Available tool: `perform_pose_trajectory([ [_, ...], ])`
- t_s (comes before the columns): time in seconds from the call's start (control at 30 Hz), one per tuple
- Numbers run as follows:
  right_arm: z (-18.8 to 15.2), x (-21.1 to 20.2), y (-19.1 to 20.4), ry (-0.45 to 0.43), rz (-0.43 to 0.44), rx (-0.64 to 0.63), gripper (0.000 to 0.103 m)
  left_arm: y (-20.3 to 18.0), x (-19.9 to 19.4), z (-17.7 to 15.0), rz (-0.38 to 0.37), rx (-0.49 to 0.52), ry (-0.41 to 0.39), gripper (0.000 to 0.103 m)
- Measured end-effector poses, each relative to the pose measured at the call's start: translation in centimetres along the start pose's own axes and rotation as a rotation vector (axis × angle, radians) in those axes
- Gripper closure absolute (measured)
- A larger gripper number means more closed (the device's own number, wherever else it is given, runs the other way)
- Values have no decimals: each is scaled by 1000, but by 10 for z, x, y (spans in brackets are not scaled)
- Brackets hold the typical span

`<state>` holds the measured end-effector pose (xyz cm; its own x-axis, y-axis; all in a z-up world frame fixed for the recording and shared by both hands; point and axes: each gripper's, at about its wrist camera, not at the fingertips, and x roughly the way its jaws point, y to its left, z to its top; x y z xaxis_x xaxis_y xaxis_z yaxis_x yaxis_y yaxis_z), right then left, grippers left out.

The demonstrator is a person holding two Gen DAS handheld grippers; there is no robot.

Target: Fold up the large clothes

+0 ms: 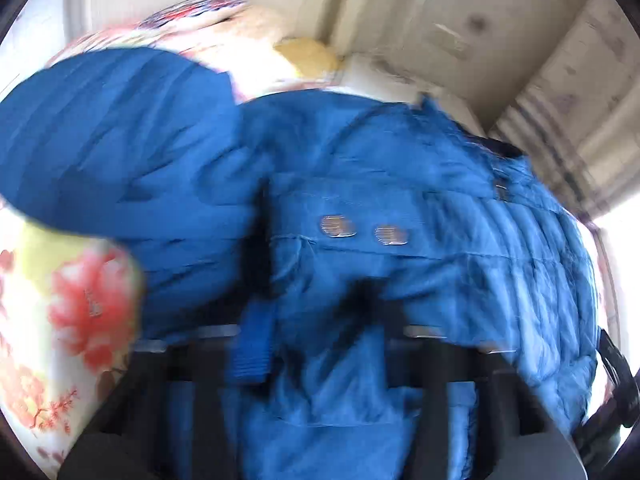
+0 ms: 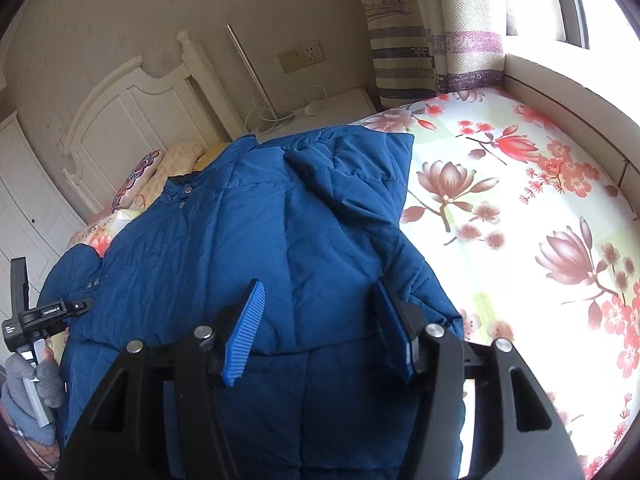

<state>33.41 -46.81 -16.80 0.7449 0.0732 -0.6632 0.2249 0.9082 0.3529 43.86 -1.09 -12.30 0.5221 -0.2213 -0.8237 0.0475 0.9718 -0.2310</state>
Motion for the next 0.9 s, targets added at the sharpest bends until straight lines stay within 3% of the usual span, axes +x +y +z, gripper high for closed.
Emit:
perform_pose_trajectory([
  [0.03, 0, 0, -1, -2, 4, 3, 47, -6, -16, 1, -1, -3, -52, 89],
  [0.13, 0, -4, -6, -16, 34, 28, 47, -13, -62, -1, -63, -8, -192, 91],
  [0.23, -1, -13, -11, -58, 65, 55, 47, -6, -80, -7, -10, -51, -264, 91],
  [0.27, -2, -20, -13, -88, 63, 65, 47, -4, -66, -11, 45, -45, -242, 91],
  [0.37, 0, -36, -12, -124, -4, 51, 47, 0, -18, -17, 74, -19, -126, 90],
  [0.47, -3, -40, 14, -26, -172, -182, 38, 10, -14, -23, 34, -17, -144, 89],
  [0.6, -28, -22, 41, 75, -390, -483, 37, 25, -11, -22, -32, -69, -145, 88],
  [0.77, -28, -2, 58, 45, -462, -606, 36, 23, -9, -27, -39, -70, -154, 88],
  [0.8, -26, 2, 61, 41, -462, -625, 41, 22, -10, -27, -35, -62, -158, 88],
  [0.83, -25, 3, 62, 33, -456, -642, 52, 20, -11, -27, -32, -56, -160, 88],
  [0.87, -26, 3, 63, 24, -442, -654, 85, 19, -14, -29, -31, -52, -165, 88],
  [0.9, -26, 1, 63, 12, -434, -646, 92, 20, -15, -30, -34, -51, -168, 88],
])
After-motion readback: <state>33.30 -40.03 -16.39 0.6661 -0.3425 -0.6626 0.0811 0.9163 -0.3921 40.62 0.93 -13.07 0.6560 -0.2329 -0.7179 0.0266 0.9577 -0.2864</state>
